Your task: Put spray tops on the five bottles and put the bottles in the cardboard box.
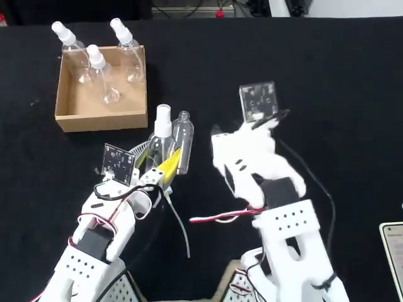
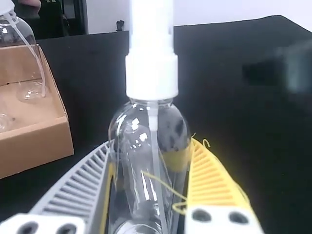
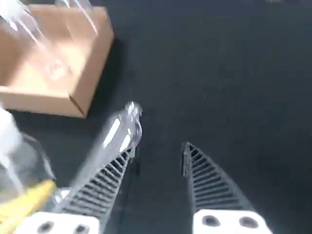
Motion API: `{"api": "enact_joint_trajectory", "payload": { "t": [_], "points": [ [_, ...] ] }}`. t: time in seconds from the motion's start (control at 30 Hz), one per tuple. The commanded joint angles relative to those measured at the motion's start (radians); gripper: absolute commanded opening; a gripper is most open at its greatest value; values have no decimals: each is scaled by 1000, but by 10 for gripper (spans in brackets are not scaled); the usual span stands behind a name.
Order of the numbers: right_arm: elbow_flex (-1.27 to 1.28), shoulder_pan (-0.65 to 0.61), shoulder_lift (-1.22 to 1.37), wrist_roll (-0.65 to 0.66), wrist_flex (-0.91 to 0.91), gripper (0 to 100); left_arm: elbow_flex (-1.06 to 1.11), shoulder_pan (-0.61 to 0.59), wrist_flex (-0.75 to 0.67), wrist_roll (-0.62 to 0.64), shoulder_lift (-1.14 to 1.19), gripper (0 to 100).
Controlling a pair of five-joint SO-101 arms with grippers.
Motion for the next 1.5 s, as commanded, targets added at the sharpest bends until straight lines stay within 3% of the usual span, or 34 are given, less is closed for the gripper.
{"api": "enact_joint_trajectory", "payload": {
  "t": [0.0,0.13,0.43,0.67,1.0,1.07,1.27,1.47],
  "points": [
    [77,25,-25,0,-68,133,-15,-10,-25,0,-12,80],
    [185,20,-25,0,-169,133,-1,-36,-23,-8,-12,77],
    [305,20,-21,0,-344,133,-65,-263,-23,-253,-12,76],
    [377,20,-21,6,-453,133,-15,-269,-23,-258,-12,76],
    [378,20,-19,8,-451,133,-15,-277,-29,-259,-12,80],
    [378,20,-19,8,-451,133,-5,-302,-107,-259,-12,80],
    [380,20,-19,8,-451,133,67,-400,-546,-252,-2,80],
    [380,18,-19,8,-451,133,-2,-470,-565,-166,-2,80]
  ]
}}
